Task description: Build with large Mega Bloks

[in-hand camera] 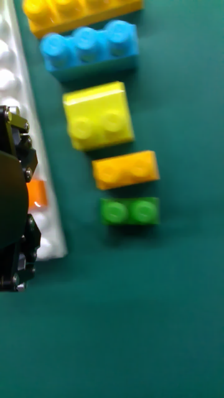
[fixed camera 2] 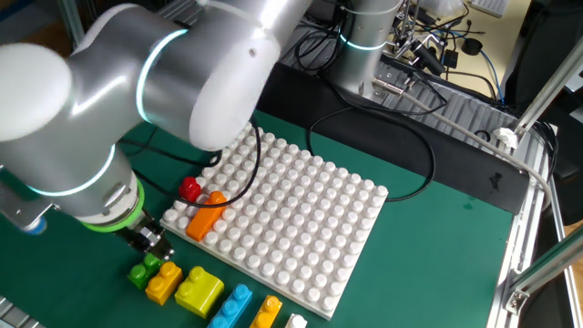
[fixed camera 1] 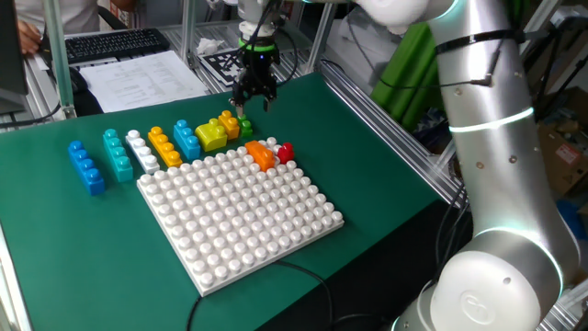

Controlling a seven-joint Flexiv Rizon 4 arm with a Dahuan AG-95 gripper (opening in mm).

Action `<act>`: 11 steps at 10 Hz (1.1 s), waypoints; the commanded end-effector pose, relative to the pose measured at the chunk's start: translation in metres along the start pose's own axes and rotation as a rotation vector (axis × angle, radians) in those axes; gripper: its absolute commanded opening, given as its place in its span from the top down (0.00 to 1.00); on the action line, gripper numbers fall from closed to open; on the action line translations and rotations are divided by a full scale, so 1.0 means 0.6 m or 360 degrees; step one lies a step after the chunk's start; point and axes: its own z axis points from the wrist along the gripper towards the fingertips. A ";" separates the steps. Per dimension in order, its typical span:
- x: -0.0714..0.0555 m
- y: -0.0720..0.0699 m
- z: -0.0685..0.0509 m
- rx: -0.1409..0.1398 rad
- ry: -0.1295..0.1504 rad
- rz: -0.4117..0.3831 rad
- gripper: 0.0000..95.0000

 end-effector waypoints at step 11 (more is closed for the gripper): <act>-0.053 -0.002 0.028 0.0021 -0.0027 0.0013 1.00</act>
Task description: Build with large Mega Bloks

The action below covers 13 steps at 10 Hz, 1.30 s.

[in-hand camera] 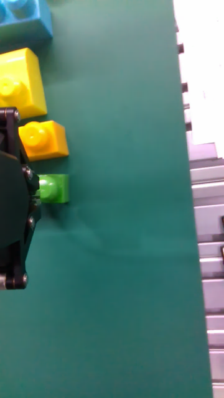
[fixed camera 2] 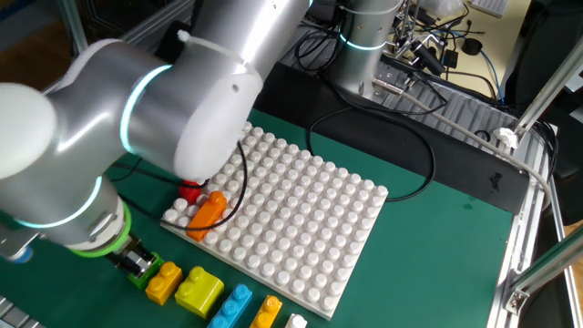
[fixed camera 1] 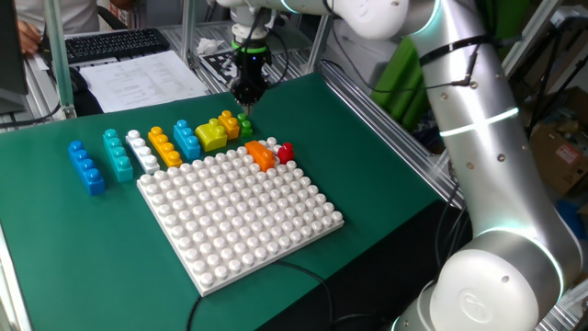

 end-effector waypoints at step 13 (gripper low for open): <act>-0.009 0.007 0.004 -0.0054 -0.0055 0.0146 0.40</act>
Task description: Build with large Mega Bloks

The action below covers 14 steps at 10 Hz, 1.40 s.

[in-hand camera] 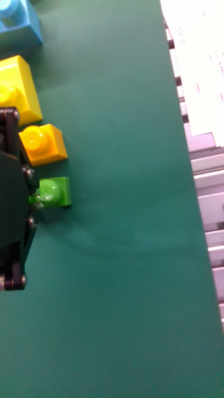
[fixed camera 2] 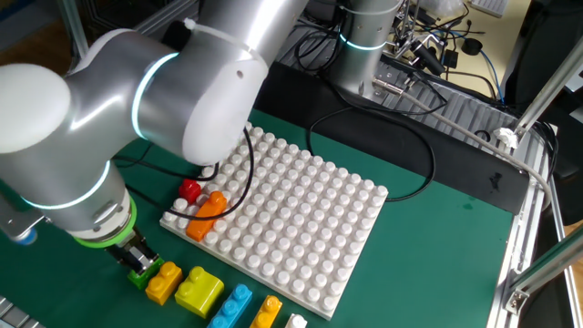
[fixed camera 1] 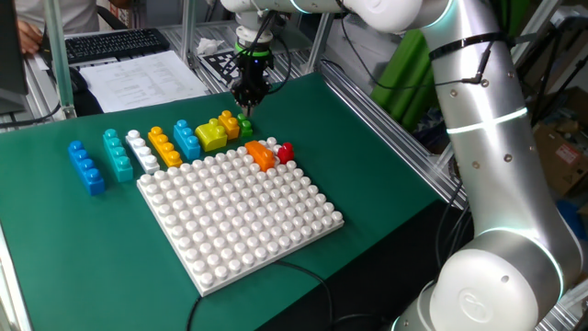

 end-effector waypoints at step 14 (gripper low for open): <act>-0.003 0.008 0.026 -0.0005 -0.0006 -0.0060 0.40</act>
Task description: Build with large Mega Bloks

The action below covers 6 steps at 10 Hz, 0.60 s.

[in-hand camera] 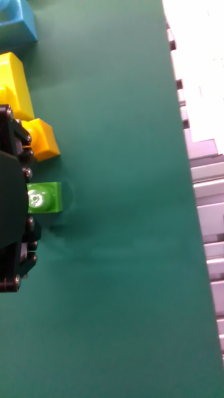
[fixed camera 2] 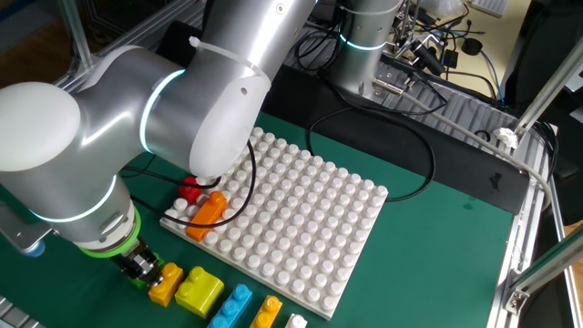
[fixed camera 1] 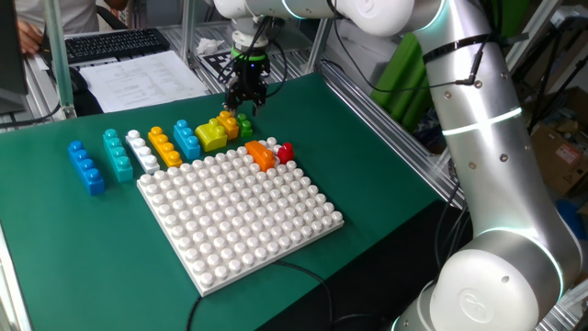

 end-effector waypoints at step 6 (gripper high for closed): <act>0.001 0.001 0.010 -0.0039 0.0002 -0.0035 0.60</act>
